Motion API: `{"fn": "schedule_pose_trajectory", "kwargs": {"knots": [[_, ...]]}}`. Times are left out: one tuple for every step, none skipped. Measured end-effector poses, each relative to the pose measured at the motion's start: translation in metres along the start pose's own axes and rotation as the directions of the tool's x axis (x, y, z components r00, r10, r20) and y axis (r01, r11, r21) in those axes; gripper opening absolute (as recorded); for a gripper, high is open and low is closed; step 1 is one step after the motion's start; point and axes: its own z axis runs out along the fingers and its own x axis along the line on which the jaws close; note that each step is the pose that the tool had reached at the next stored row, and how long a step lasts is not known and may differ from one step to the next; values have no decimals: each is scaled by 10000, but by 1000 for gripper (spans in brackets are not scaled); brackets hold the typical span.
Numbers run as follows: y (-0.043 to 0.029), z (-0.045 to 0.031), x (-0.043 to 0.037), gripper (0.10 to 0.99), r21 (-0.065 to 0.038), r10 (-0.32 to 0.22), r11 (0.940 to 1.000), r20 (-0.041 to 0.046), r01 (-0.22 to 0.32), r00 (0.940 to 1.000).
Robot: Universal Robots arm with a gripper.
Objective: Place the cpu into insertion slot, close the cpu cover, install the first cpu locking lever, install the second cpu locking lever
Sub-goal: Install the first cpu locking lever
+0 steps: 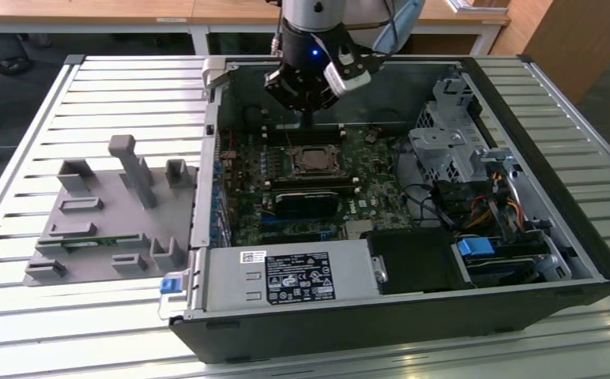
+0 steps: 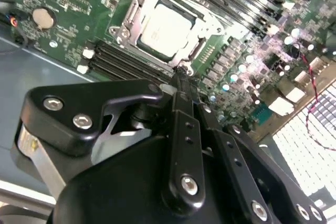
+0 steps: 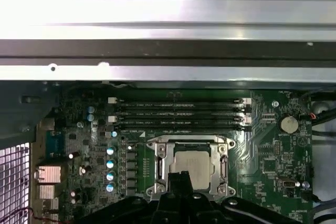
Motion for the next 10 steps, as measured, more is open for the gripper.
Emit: {"fn": "schedule_pose_trajectory", "kwargs": {"knots": [[0, 0, 13, 106, 0, -1, 10000, 13, 1, 10000], [0, 1, 27, 106, 6, -2, 10000, 20, 2, 10000], [0, 1, 37, 106, 11, -2, 10000, 19, 2, 10000], [-1, 2, 47, 106, 12, -2, 10000, 19, 2, 10000], [-1, 2, 64, 106, 13, -2, 10000, 18, 2, 10000], [-2, 4, 95, 106, 15, -1, 10000, 18, 1, 10000], [-2, 8, 131, 106, 14, -2, 10000, 19, 2, 10000], [-2, 13, 153, 106, 12, -2, 10000, 20, 2, 10000], [-3, 18, 172, 106, 12, -1, 10000, 20, 1, 10000], [-3, 22, 187, 106, 12, 0, 10000, 21, 0, 10000]]}}
